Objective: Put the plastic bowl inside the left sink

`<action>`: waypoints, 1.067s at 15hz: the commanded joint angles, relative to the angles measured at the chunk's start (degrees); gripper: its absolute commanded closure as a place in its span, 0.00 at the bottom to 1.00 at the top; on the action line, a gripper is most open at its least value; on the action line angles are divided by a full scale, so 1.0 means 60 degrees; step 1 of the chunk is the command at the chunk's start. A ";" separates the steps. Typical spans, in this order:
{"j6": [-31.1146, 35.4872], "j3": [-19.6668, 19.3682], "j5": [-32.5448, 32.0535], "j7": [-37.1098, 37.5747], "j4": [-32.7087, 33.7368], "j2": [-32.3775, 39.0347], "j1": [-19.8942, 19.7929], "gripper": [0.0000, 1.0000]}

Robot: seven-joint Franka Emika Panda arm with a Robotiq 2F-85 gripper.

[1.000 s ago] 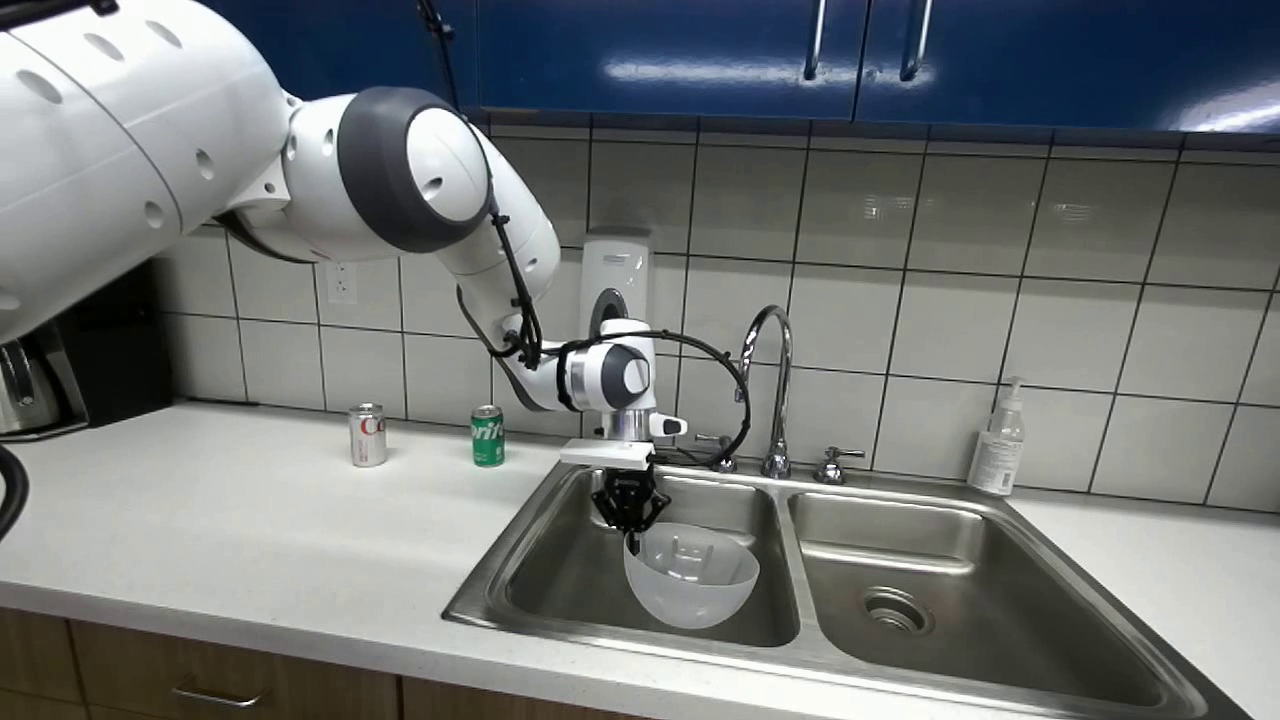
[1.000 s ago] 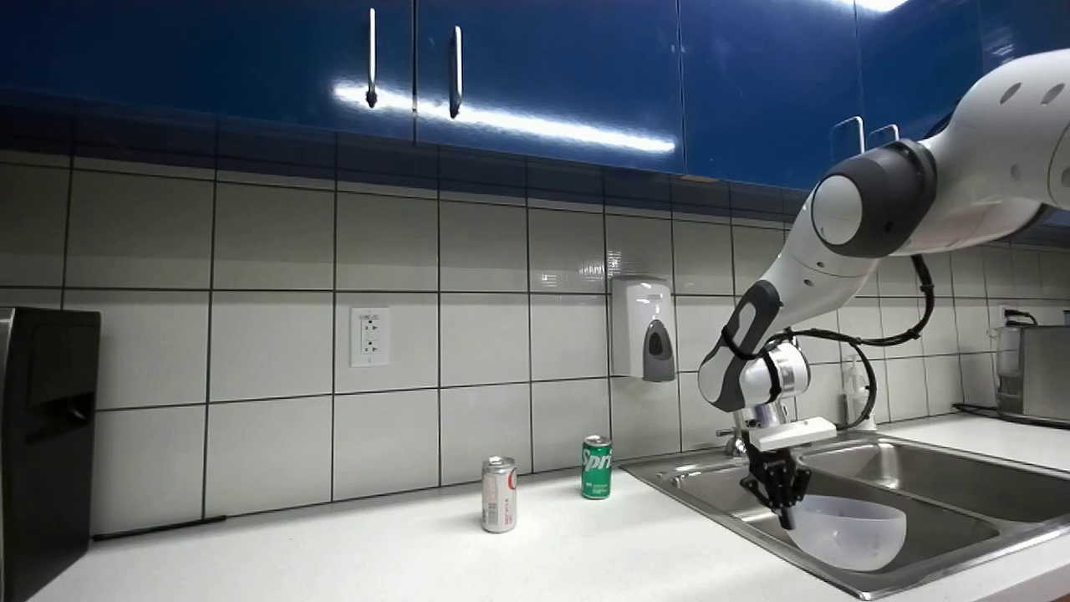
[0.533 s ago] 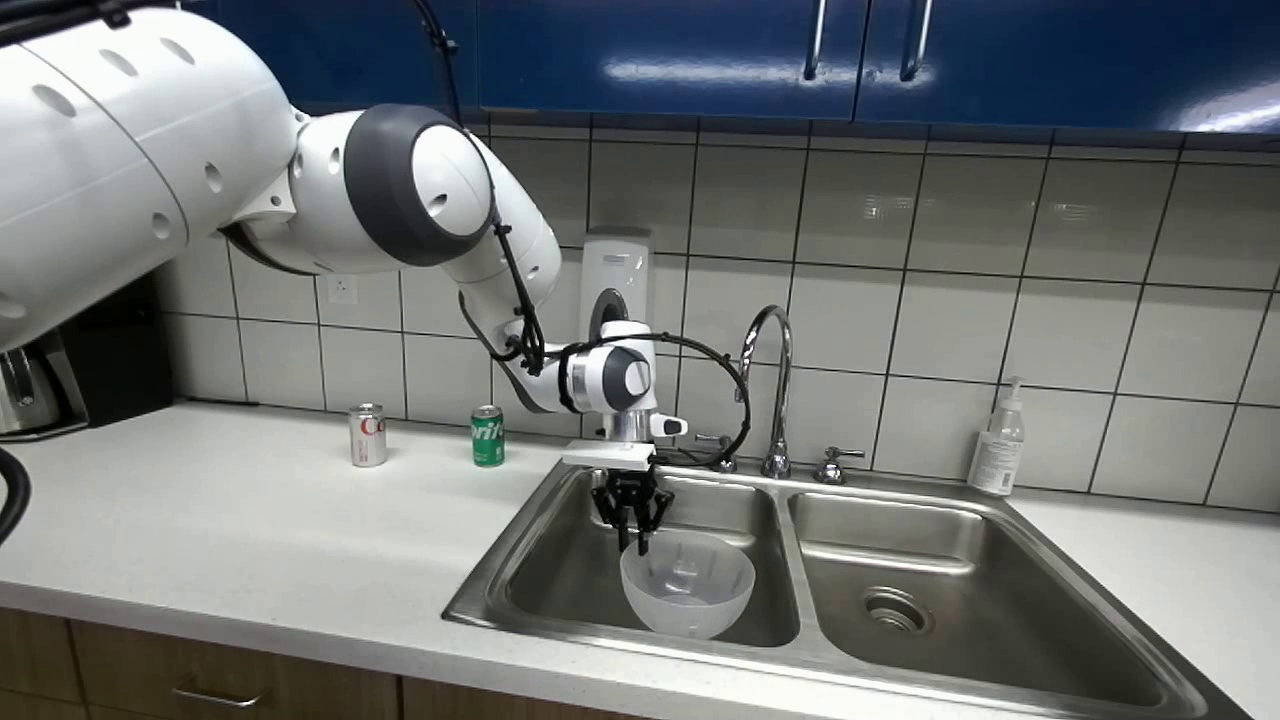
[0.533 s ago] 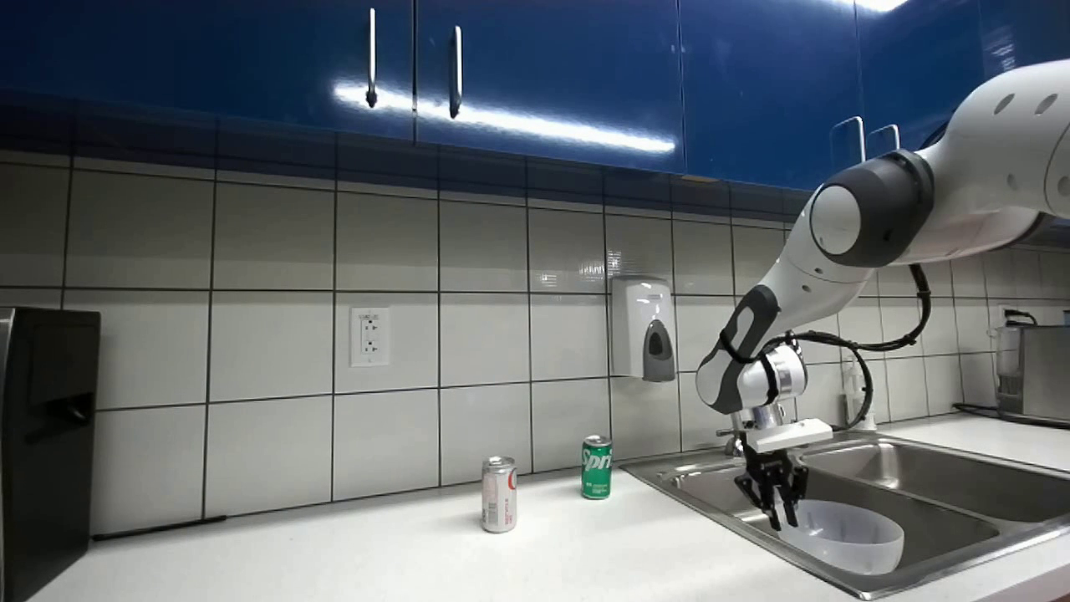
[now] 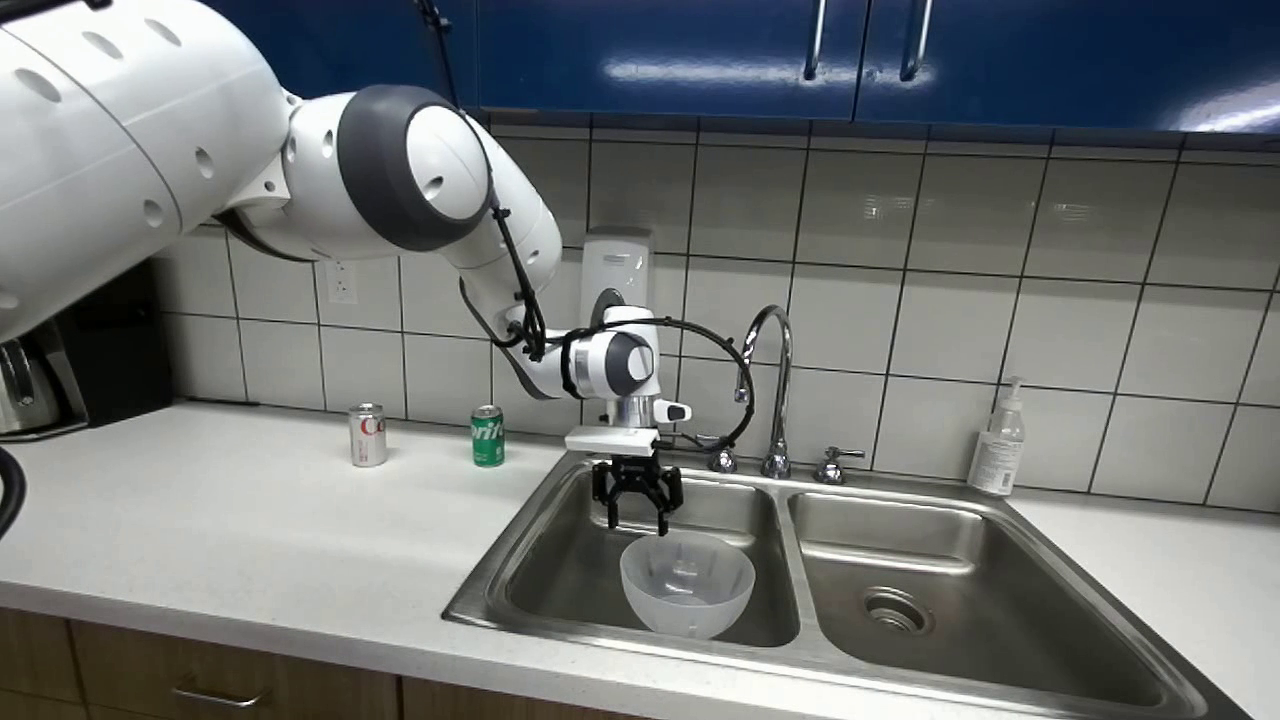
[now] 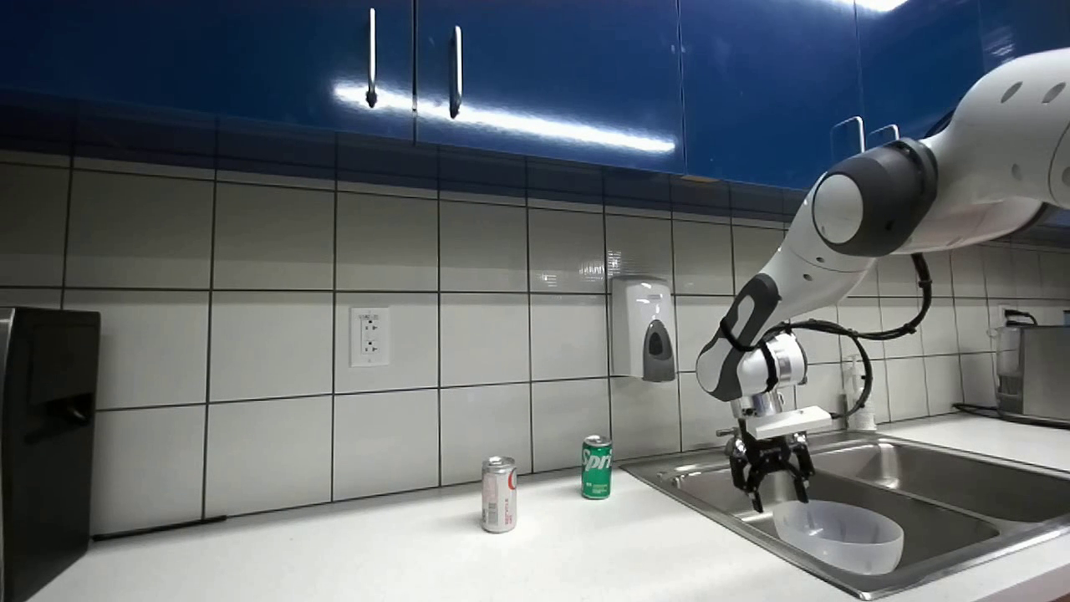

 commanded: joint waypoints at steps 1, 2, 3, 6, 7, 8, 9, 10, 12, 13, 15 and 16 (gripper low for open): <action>0.0031 0.0115 0.0086 -0.0399 -0.1138 -0.1219 -0.0164 0.00; 0.0051 0.0118 0.0091 -0.0433 -0.1360 -0.1456 -0.0176 0.00; 0.0132 0.0105 0.0092 -0.0434 -0.1710 -0.1780 -0.0173 0.00; 0.0270 0.0092 0.0124 -0.0482 -0.2727 -0.2685 -0.0205 0.00; 0.0321 0.0085 0.0126 -0.0519 -0.3173 -0.3063 -0.0214 0.00; 0.0370 0.0080 0.0129 -0.0544 -0.3593 -0.3405 -0.0214 0.00; 0.0476 0.0061 0.0110 -0.0561 -0.4120 -0.3814 -0.0195 0.00; 0.0531 0.0041 0.0090 -0.0581 -0.4534 -0.4158 -0.0177 0.00; 0.0707 0.0002 0.0025 -0.0620 -0.5467 -0.4933 -0.0116 0.00; 0.0792 -0.0012 -0.0010 -0.0649 -0.5938 -0.5343 -0.0084 0.00; 0.0954 -0.0019 -0.0041 -0.0707 -0.6880 -0.6173 -0.0018 0.00; 0.1032 -0.0022 -0.0075 -0.0746 -0.7370 -0.6610 0.0033 0.00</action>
